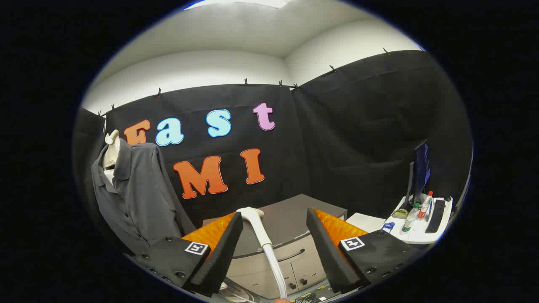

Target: Iron the clothes twice with a garment steamer, once on the left side and once on the right side.

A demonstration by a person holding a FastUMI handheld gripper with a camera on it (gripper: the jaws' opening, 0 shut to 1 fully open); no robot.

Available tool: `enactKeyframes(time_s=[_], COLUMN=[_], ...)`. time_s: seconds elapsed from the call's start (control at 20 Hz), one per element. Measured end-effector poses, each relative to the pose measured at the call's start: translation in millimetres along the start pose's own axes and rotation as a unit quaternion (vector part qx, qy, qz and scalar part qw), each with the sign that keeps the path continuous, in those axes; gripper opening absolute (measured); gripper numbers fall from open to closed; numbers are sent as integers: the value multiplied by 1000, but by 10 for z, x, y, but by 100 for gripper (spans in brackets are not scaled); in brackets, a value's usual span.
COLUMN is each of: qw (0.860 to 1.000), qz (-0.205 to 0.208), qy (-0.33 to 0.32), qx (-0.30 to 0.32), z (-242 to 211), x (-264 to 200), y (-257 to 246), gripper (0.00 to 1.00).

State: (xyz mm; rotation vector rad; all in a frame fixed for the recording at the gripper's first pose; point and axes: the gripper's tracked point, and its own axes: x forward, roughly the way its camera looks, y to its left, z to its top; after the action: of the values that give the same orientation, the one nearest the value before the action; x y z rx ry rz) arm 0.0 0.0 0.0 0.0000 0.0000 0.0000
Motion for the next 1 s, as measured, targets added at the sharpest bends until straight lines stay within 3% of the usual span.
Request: enactKeyframes(time_s=[1.0], qw=[1000], qz=[2], qy=[14], qx=[2], z=[-91], x=[32], y=[-36], gripper=[98])
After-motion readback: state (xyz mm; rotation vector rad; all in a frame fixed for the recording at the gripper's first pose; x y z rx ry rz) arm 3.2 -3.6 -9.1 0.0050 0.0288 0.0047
